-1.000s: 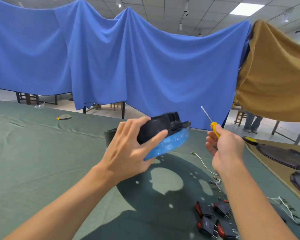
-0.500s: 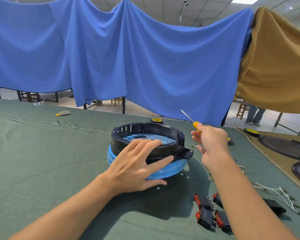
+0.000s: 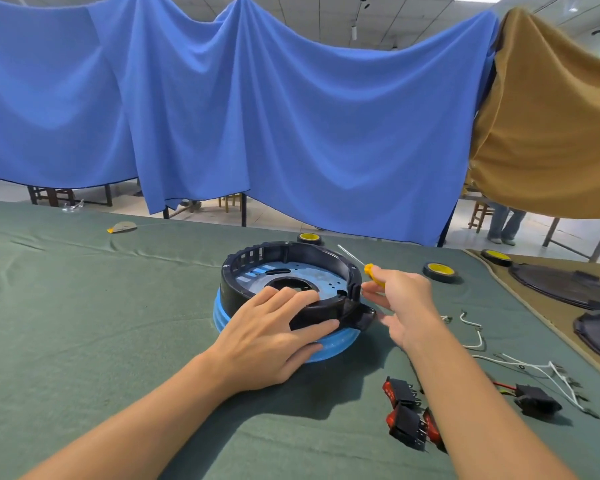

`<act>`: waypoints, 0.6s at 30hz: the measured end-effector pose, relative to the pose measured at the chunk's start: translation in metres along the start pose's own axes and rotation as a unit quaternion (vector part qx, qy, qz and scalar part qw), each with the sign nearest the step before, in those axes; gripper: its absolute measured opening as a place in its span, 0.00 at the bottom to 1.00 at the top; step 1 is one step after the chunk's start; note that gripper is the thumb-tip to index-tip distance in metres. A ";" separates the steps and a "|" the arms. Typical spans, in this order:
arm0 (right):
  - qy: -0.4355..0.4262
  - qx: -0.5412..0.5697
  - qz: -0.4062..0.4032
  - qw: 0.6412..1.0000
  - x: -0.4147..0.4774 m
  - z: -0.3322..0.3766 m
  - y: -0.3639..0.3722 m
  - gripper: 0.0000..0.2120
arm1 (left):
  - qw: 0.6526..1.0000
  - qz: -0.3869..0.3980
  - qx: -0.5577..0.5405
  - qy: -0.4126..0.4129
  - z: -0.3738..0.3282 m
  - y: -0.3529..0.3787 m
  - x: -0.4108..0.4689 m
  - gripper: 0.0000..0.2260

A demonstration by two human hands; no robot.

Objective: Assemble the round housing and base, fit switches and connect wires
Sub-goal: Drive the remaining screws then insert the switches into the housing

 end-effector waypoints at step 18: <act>-0.130 -0.608 -0.197 0.758 0.003 -0.021 -0.023 0.11 | 0.998 0.006 -0.005 -0.069 0.005 -0.002 -0.003 0.27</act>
Point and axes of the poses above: each hand's wrist, its own x-axis towards the middle knuckle, its own y-axis out of the palm, z = x × y, the point moved 3 cm from there along x, towards the middle knuckle, and after that the axes turned 12 degrees about y, right-handed, at the moved point
